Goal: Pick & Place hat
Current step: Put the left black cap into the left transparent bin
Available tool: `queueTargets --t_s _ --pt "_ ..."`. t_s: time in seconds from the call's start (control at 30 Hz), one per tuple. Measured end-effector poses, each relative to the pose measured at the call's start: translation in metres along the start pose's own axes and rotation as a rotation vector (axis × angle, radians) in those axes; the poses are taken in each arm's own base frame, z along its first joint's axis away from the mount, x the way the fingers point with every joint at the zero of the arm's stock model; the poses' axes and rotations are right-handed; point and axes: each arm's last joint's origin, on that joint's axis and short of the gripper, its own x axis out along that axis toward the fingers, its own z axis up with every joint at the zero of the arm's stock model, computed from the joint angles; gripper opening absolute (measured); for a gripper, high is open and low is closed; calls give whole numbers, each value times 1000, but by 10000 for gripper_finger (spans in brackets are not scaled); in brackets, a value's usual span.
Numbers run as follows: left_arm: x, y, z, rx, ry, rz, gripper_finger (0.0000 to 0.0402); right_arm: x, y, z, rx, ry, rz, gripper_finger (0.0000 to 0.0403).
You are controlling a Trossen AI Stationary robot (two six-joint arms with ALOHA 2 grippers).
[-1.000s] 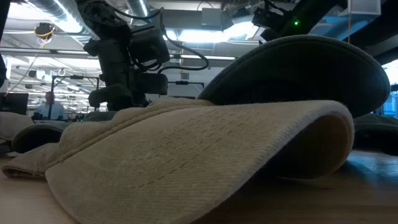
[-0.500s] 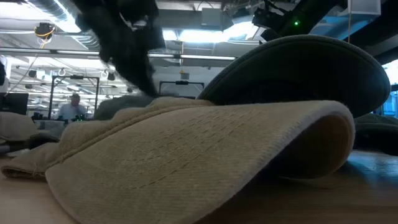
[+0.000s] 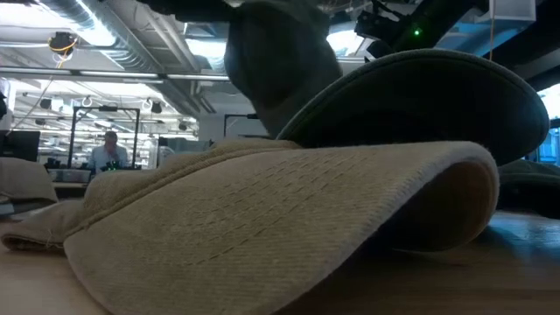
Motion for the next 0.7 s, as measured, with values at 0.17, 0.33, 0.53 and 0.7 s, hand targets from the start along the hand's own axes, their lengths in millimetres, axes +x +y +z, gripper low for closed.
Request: queueTargets --t_s 0.17,0.33,0.53,0.7 --pt "-2 2 3 78 -35 7 33 0 0 4 14 -34 2 209" --pt "0 3 2 210 8 69 33 0 0 8 17 -73 4 209" --pt "-3 13 6 412 53 182 33 0 0 10 20 -94 4 209" --pt "-9 40 20 515 61 279 33 -1 0 10 21 -98 4 209"
